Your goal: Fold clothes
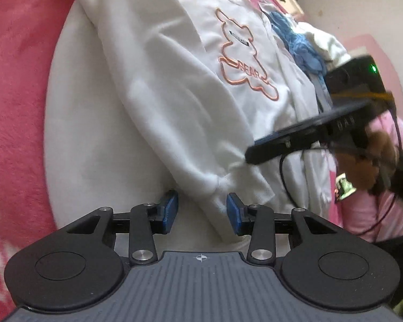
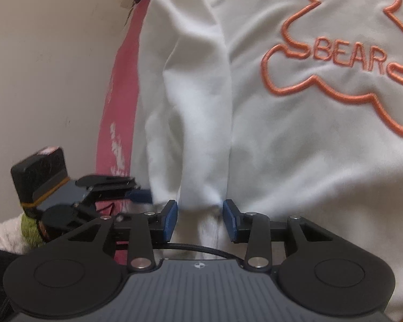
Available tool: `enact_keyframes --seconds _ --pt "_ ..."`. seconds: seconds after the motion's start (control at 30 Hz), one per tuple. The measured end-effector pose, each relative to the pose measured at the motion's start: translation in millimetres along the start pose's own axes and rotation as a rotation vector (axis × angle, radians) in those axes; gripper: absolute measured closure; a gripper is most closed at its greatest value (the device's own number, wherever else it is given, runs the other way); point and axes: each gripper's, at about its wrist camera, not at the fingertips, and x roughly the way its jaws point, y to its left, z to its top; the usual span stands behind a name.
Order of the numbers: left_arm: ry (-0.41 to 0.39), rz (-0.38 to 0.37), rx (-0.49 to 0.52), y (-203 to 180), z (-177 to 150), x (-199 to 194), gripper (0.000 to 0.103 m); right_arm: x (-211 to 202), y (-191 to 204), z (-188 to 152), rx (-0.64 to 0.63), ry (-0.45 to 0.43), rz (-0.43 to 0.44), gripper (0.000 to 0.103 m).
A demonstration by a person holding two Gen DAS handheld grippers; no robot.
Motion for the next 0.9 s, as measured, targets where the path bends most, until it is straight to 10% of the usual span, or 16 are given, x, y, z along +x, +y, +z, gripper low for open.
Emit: enact_keyframes --seconds 0.17,0.27,0.9 --pt "-0.021 -0.003 -0.012 -5 2 5 0.065 7 14 -4 -0.078 0.016 -0.029 0.077" --pt "-0.031 0.022 -0.018 -5 1 5 0.083 10 23 -8 -0.125 0.025 -0.04 0.093" --pt "0.135 0.122 0.163 -4 -22 -37 0.095 67 90 -39 -0.28 0.169 0.068 0.097"
